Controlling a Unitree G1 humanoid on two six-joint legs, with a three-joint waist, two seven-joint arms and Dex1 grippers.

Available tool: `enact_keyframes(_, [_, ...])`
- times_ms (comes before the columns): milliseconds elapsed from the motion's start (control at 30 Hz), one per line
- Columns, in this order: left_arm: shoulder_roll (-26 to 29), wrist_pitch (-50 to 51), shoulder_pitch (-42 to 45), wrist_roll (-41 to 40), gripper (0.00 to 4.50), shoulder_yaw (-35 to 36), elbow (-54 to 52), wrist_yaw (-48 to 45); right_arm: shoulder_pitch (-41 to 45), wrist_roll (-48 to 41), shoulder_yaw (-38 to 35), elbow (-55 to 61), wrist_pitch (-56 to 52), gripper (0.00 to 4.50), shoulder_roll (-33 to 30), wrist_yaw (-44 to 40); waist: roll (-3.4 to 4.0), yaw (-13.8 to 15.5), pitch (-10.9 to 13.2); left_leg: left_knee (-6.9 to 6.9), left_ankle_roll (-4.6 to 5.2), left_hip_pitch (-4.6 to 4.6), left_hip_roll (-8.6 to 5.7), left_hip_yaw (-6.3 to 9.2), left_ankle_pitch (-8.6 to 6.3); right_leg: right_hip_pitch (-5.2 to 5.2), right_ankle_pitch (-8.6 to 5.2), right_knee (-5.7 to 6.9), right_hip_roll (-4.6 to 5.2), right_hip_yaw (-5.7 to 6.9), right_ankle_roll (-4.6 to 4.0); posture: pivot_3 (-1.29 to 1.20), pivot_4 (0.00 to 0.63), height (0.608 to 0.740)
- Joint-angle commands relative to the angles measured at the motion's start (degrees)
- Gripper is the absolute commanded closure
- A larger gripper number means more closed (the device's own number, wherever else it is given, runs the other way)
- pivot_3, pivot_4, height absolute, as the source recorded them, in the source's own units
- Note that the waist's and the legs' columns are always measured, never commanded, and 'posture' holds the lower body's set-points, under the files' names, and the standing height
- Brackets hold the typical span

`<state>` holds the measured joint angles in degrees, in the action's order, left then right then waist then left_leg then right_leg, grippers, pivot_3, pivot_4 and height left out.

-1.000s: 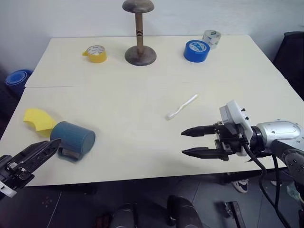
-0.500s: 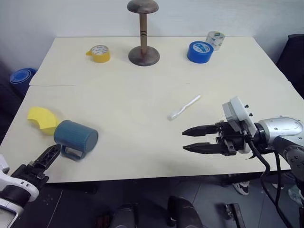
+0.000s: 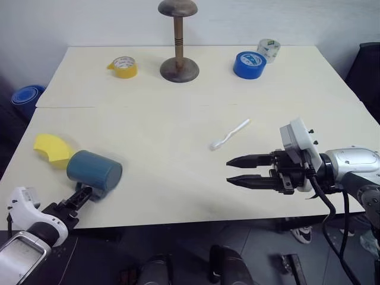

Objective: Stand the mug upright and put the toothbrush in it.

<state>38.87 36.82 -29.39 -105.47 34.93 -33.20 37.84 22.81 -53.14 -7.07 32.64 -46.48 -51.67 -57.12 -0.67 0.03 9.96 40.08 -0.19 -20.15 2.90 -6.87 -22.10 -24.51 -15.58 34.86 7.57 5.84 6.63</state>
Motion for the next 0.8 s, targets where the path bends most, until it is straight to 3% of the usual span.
enact_keyframes(33, [0.31, -1.53, 1.13, 0.03, 0.85, -1.24, 1.24, 3.52, -0.55, -1.5, -1.9, 2.41, 0.56, 2.69, -0.43, 0.29, 0.03, 0.02, -0.01, 0.0, 0.0, 0.01, 0.0, 0.0, 0.0, 0.01, 0.0, 0.0, 0.0, 0.0, 0.0, 0.0, 0.15, 0.74])
enact_keyframes(267, [0.27, -2.02, 2.37, -2.38, 0.85, -2.7, 5.52, 6.13, -0.69, -2.18, -2.59, 2.66, 0.43, 2.69, -0.57, 1.54, 0.3, 0.03, -0.16, 0.0, 0.0, 0.05, 0.0, -0.01, 0.0, 0.02, 0.0, 0.0, 0.01, -0.02, 0.0, 0.0, 0.15, 0.74])
enact_keyframes(367, [0.79, -2.68, 3.6, -4.82, 1.32, -3.94, 7.47, 11.02, -0.78, -2.52, -2.67, 2.85, 0.41, 2.69, -0.53, 2.18, 0.46, 0.05, -0.25, 0.0, -0.01, 0.07, 0.0, -0.01, 0.01, 0.02, 0.0, 0.0, 0.01, -0.03, 0.0, 0.0, 0.15, 0.74])
enact_keyframes(467, [3.19, -1.06, 5.4, -7.13, 2.22, -5.55, 9.3, 15.61, -0.64, -3.44, -2.9, 2.95, 0.16, 2.69, -0.19, 3.27, 0.59, 0.06, -0.33, -0.01, -0.01, 0.18, 0.0, 0.05, 0.01, 0.04, -0.01, -0.01, 0.04, -0.09, -0.01, 0.0, 0.15, 0.74])
enact_keyframes(800, [7.07, 3.35, 15.32, -7.53, 2.22, -8.6, 13.47, 21.37, -1.67, -5.94, -2.98, 4.4, 0.44, 2.69, 0.56, 6.72, 0.92, 1.17, -0.42, -0.28, 0.0, 0.97, -0.01, 0.13, 0.0, 0.59, -0.09, -0.19, 0.04, -0.2, -0.16, 0.0, 0.15, 0.74])
